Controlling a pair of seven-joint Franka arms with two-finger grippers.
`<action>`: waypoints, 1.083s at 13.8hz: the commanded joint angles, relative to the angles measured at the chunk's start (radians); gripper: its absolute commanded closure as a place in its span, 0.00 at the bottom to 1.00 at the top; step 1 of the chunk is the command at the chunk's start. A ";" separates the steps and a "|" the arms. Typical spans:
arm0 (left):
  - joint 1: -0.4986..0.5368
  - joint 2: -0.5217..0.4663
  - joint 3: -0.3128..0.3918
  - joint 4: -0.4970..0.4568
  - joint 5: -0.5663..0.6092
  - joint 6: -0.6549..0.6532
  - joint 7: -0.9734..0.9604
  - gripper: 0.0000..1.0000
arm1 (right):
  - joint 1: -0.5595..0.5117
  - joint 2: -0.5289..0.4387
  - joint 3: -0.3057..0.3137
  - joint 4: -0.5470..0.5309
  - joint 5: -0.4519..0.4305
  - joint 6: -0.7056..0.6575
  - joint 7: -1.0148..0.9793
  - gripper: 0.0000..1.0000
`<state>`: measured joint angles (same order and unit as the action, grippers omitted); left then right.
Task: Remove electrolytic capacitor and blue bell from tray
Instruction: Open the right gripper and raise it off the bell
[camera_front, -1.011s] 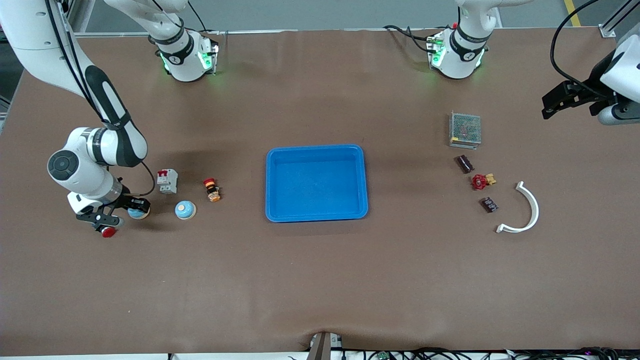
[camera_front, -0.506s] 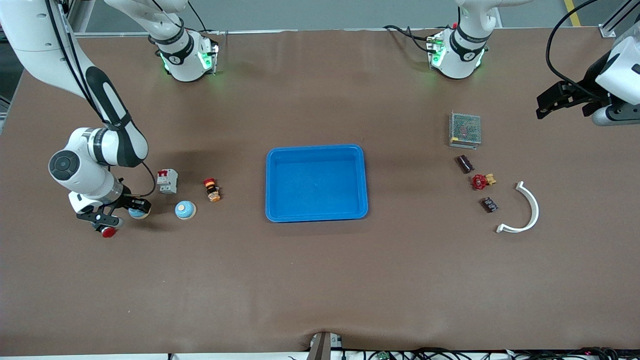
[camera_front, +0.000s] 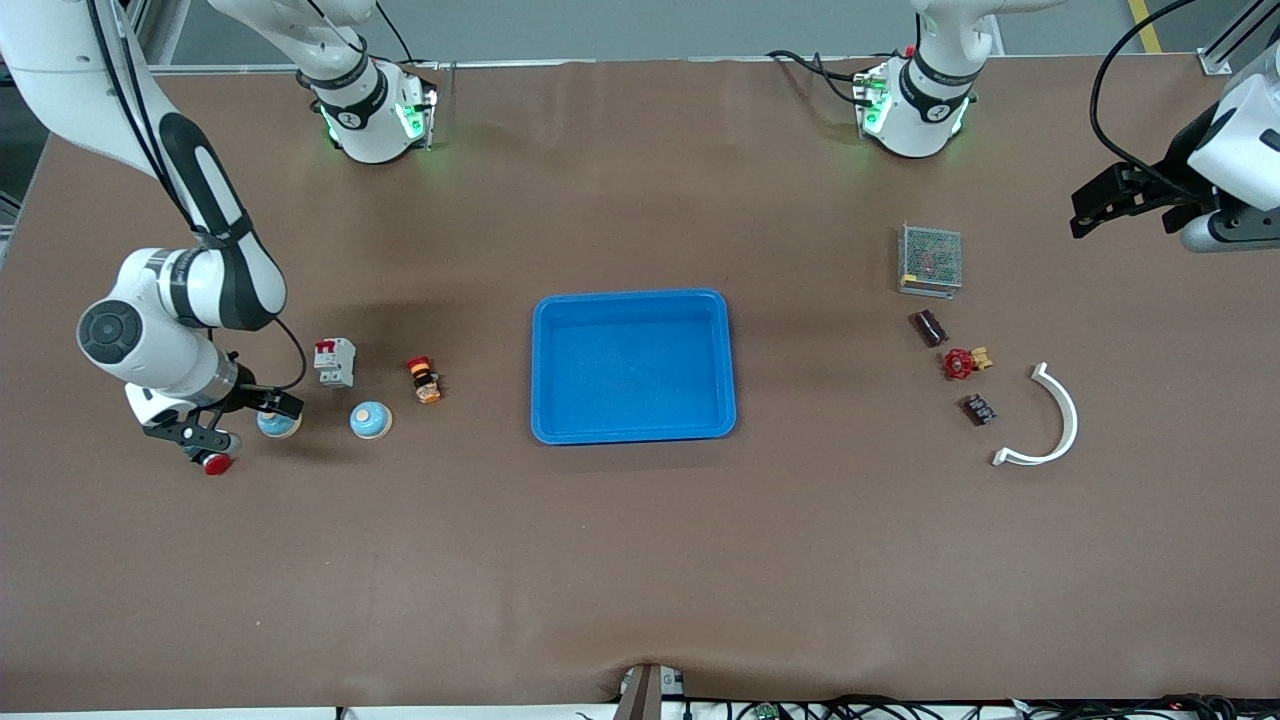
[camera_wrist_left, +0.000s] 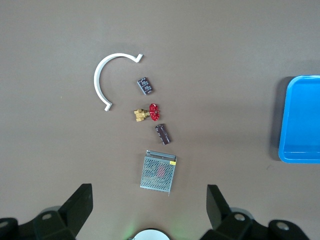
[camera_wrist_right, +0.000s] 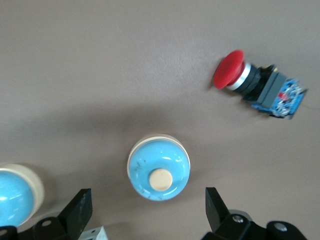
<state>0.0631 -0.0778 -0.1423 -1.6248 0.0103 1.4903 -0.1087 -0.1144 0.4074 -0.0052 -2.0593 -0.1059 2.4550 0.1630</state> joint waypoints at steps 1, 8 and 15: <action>0.003 -0.028 -0.011 -0.021 -0.018 0.002 -0.002 0.00 | -0.013 -0.022 0.025 0.065 0.008 -0.094 0.000 0.00; 0.006 -0.033 -0.016 -0.024 -0.018 0.008 -0.005 0.00 | -0.011 -0.013 0.036 0.465 0.008 -0.592 -0.083 0.00; 0.007 -0.033 -0.014 -0.032 -0.016 0.010 -0.003 0.00 | 0.007 -0.073 0.037 0.745 0.067 -0.942 -0.089 0.00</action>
<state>0.0621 -0.0791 -0.1531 -1.6261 0.0096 1.4913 -0.1118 -0.1025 0.3650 0.0334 -1.3505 -0.0934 1.5570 0.0869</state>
